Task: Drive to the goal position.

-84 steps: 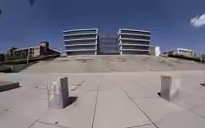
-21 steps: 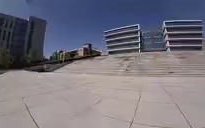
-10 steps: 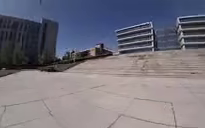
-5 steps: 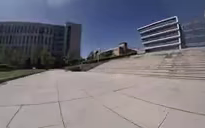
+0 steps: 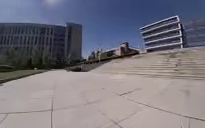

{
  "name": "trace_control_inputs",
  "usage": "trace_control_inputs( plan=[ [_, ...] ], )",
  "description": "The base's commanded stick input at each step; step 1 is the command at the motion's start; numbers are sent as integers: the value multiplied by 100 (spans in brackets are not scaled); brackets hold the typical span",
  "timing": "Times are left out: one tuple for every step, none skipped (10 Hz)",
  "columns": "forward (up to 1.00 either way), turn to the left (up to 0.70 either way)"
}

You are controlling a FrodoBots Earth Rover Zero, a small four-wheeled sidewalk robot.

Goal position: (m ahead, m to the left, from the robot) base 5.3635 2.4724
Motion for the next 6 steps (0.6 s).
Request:
trace_control_inputs(
  plan=[
    [70, 1],
    [70, 1],
    [70, 1],
    [70, 1],
    [70, 1],
    [70, 1]
  ],
)
